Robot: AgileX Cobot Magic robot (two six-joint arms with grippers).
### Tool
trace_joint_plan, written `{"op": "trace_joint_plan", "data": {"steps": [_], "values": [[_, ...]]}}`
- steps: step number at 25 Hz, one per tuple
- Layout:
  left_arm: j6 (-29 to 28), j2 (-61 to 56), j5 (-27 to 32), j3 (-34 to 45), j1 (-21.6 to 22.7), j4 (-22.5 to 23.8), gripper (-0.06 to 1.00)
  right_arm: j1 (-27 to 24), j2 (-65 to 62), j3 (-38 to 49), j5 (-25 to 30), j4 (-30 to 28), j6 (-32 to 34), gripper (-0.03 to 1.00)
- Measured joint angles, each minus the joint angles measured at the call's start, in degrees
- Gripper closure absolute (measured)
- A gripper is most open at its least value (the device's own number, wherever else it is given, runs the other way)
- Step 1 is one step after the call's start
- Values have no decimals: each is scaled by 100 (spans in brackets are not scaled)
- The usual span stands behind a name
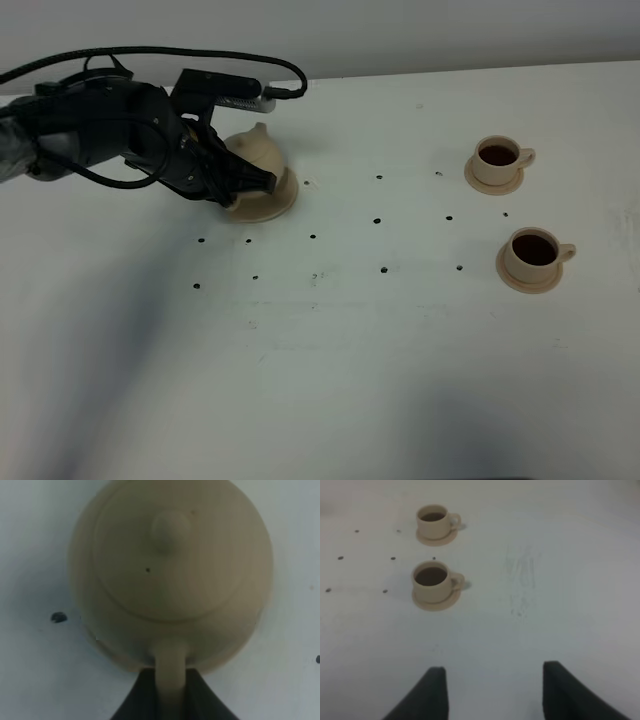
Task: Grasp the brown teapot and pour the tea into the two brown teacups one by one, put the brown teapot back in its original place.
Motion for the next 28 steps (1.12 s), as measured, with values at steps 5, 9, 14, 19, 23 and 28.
{"op": "trace_joint_plan", "data": {"steps": [5,9,14,19,23,28], "values": [[0,28,-29,4,-23,-34,81,0,0,0,0,0,0,55],[-4,28,148,4,-23,-34,81,0,0,0,0,0,0,55],[-4,34,250,4,-23,-29,81,0,0,0,0,0,0,55],[-4,124,304,4,-23,-29,81,0,0,0,0,0,0,55],[-4,135,304,4,-23,-29,81,0,0,0,0,0,0,55],[-4,137,289,4,-23,-29,72,0,0,0,0,0,0,55]]}}
